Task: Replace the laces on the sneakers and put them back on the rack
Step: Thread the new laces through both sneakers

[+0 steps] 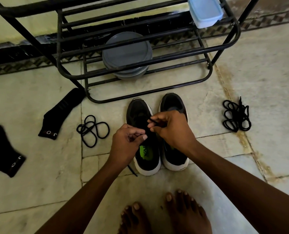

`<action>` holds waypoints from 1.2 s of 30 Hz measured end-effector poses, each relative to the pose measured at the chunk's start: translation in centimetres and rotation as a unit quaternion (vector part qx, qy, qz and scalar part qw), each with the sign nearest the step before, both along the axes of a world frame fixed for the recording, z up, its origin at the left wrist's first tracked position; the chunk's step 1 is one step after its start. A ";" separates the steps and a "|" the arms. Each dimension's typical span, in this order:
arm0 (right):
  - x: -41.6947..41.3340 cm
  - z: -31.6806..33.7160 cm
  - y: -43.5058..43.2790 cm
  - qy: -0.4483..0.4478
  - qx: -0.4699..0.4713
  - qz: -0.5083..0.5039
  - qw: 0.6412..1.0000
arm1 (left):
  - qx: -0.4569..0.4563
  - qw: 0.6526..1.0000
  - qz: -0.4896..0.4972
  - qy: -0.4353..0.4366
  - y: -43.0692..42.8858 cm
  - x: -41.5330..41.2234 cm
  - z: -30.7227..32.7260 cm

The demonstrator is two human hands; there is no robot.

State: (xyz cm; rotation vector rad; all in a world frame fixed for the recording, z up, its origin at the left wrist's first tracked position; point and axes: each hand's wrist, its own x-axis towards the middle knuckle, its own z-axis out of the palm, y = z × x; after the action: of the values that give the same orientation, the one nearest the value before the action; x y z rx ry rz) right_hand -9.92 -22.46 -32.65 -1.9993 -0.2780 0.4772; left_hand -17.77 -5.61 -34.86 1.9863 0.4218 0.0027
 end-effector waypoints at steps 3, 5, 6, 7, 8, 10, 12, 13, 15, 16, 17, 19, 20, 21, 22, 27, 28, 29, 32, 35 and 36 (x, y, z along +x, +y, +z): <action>0.1 0.1 -0.1 0.010 0.011 0.007 1.000 | -0.002 1.000 0.000 0.009 0.0 0.0 0.0; 0.1 -0.1 -0.2 0.018 0.016 0.003 1.000 | -0.008 1.000 0.001 0.010 0.0 0.0 0.0; 0.2 -0.2 -0.2 0.019 0.016 0.002 1.000 | -0.010 1.000 0.001 0.009 0.0 0.0 0.0; 0.2 -0.3 -0.2 0.019 0.016 0.003 1.000 | -0.011 1.000 0.000 0.007 0.0 0.0 0.1; 0.2 -0.3 -0.2 0.020 0.016 0.003 1.000 | -0.012 1.000 0.000 0.005 0.0 0.0 0.1; 0.3 -0.5 -0.2 0.022 0.014 0.001 1.000 | -0.014 1.000 0.001 0.002 0.0 0.0 0.0; 0.4 -0.6 -0.3 0.020 0.012 0.001 1.000 | -0.016 1.000 0.002 0.004 0.0 0.0 0.0; 0.4 -0.6 -0.3 0.018 0.011 0.004 1.000 | -0.018 1.000 0.002 0.006 0.0 0.0 0.0; 0.5 -0.6 -0.3 0.019 0.007 0.015 1.000 | -0.019 1.000 0.001 0.007 0.0 0.0 -0.1; 0.5 -0.6 -0.3 0.017 0.005 0.021 1.000 | -0.019 1.000 0.001 0.008 0.0 0.0 -0.1; 0.6 -0.6 -0.3 0.014 0.001 0.026 1.000 | -0.018 1.000 0.001 0.009 0.0 0.0 0.0; 0.8 -0.6 -0.3 0.005 -0.012 0.030 0.999 | -0.016 1.000 0.000 0.008 0.0 0.0 -0.1; 0.9 -0.5 -0.3 -0.001 -0.023 0.031 0.999 | -0.015 1.000 0.000 0.006 0.0 0.0 -0.1; 0.9 -0.5 -0.3 -0.006 -0.033 0.035 0.999 | -0.013 1.000 0.000 0.005 0.0 0.0 -0.1; 0.9 -0.5 -0.2 -0.006 -0.039 0.038 0.999 | -0.011 1.000 0.000 0.004 0.0 0.1 -0.1; 0.6 -0.4 0.0 -0.010 -0.028 0.020 0.999 | 0.007 1.000 -0.003 0.002 -0.1 0.1 -0.2; 0.5 -0.4 0.1 -0.014 -0.029 0.015 0.999 | 0.008 1.000 -0.001 0.001 -0.1 0.1 -0.2; 0.4 -0.4 0.2 -0.017 -0.031 0.009 0.999 | 0.009 1.000 0.003 0.000 -0.2 0.0 -0.2; -0.1 -0.5 0.4 -0.029 -0.038 -0.002 0.999 | 0.017 1.000 0.011 -0.006 -0.3 -0.1 -0.2; -0.6 -0.1 0.5 -0.032 -0.048 -0.009 0.998 | 0.017 1.000 -0.005 -0.017 -0.3 -0.1 -0.1; -0.7 0.1 0.5 -0.031 -0.054 -0.008 0.998 | 0.019 1.000 -0.014 -0.016 -0.3 -0.1 -0.1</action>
State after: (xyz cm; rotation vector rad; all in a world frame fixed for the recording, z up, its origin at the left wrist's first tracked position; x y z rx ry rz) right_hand -10.64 -21.95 -32.56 -2.1239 -0.2802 0.4281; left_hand -17.84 -5.93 -34.92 2.0272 0.3754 0.0258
